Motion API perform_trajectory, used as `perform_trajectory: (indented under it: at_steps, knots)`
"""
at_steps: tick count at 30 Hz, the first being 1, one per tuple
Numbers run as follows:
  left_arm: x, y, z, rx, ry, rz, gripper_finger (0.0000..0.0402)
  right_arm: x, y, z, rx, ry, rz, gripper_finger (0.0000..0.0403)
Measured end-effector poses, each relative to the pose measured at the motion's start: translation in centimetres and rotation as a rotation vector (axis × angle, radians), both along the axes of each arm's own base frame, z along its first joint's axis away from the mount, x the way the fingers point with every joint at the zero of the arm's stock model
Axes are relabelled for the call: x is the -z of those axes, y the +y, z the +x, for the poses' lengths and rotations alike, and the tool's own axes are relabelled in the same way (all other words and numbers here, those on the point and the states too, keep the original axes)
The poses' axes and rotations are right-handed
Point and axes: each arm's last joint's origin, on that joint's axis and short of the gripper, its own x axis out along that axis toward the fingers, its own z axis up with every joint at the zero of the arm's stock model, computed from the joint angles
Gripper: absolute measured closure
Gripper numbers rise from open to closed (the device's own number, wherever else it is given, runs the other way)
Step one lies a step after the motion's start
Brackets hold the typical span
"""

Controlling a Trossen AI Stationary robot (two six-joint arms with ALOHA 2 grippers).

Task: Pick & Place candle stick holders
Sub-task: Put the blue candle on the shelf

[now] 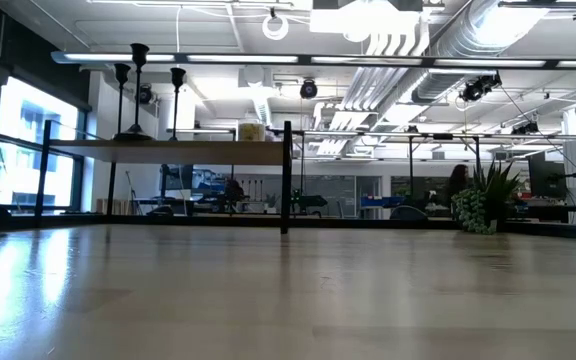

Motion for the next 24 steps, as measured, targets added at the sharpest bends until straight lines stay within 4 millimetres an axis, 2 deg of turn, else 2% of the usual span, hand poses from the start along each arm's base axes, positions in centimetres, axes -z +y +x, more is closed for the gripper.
perform_trajectory:
  at_steps: [24]
  knots:
    - [0.01,0.10,0.00,-0.032,0.000,-0.011,0.0181,0.04,-0.03,0.00,0.019,0.000,-0.025,0.0167]
